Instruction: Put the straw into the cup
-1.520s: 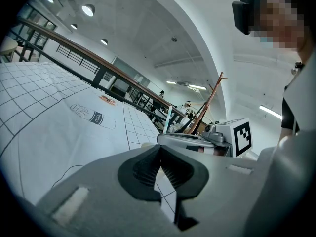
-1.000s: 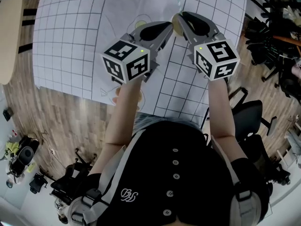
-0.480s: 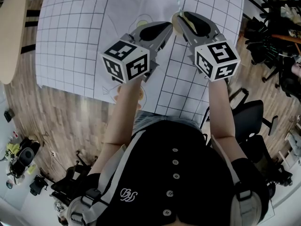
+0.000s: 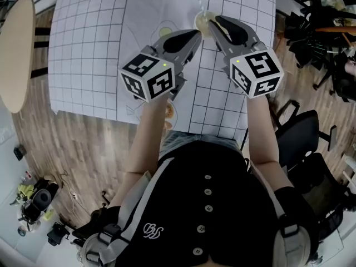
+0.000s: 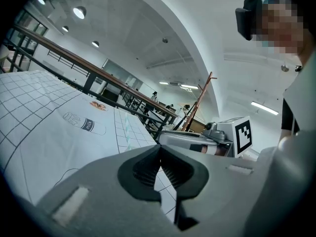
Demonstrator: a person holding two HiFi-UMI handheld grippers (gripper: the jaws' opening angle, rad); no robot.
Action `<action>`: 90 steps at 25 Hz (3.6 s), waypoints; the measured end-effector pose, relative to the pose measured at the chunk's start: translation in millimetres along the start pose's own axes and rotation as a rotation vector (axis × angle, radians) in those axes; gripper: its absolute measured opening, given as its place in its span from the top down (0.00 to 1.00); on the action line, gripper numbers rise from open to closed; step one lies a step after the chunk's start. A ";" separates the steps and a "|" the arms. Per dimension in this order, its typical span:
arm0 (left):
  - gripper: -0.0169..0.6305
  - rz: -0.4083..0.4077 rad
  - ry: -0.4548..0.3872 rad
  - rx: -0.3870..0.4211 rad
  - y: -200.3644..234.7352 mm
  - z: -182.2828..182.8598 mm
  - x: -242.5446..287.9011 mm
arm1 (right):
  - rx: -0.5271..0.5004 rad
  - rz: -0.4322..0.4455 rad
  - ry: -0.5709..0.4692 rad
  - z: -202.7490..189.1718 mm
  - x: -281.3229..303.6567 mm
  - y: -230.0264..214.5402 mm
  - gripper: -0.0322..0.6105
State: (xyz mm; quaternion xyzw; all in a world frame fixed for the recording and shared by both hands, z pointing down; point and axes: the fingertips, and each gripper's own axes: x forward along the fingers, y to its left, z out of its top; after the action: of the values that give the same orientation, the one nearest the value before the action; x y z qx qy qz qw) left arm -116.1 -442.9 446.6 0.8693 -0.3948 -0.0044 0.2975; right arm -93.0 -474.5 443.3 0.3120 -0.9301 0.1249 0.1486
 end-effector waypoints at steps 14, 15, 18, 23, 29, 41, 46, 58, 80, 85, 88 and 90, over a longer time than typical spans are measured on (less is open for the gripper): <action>0.98 -0.084 -0.015 0.051 -34.7 19.0 -23.1 | -0.011 -0.066 -0.054 29.4 -35.0 31.1 0.95; 0.98 -0.094 -0.012 0.058 -38.1 20.2 -25.2 | -0.009 -0.074 -0.060 32.3 -38.3 33.0 0.95; 0.98 -0.126 0.000 0.082 -49.2 23.2 -33.7 | -0.019 -0.100 -0.073 39.5 -47.6 40.3 0.95; 0.98 -0.162 -0.013 0.098 -70.2 24.2 -42.3 | -0.029 -0.103 -0.097 42.7 -66.7 53.7 0.95; 0.98 -0.202 -0.061 0.100 -76.8 42.8 -67.8 | -0.037 -0.101 -0.085 56.5 -70.1 78.7 0.95; 0.98 -0.268 -0.099 0.156 -102.9 61.9 -78.7 | 0.105 -0.060 -0.198 77.7 -92.6 87.4 0.95; 0.98 -0.283 -0.092 0.188 -111.8 60.9 -83.5 | 0.212 -0.020 -0.257 80.0 -103.7 92.7 0.95; 0.98 -0.314 -0.032 0.198 -123.3 37.5 -90.5 | 0.172 -0.012 -0.275 66.4 -126.5 108.0 0.95; 0.98 -0.299 0.009 0.154 -121.1 11.2 -78.4 | 0.167 -0.059 -0.218 41.4 -130.7 108.4 0.95; 0.98 -0.290 0.011 0.153 -119.2 10.4 -75.7 | 0.160 -0.048 -0.211 40.8 -127.8 108.7 0.95; 0.98 -0.289 0.023 0.150 -119.1 8.2 -73.5 | 0.152 -0.047 -0.202 39.1 -127.4 107.9 0.95; 0.98 -0.288 0.025 0.148 -119.7 7.4 -72.2 | 0.152 -0.050 -0.199 38.2 -128.2 106.4 0.95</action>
State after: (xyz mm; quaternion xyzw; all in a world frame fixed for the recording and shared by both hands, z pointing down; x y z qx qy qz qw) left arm -85.8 -335.8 361.8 0.9365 -0.2613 -0.0070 0.2337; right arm -68.6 -334.9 347.7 0.3565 -0.9199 0.1596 0.0344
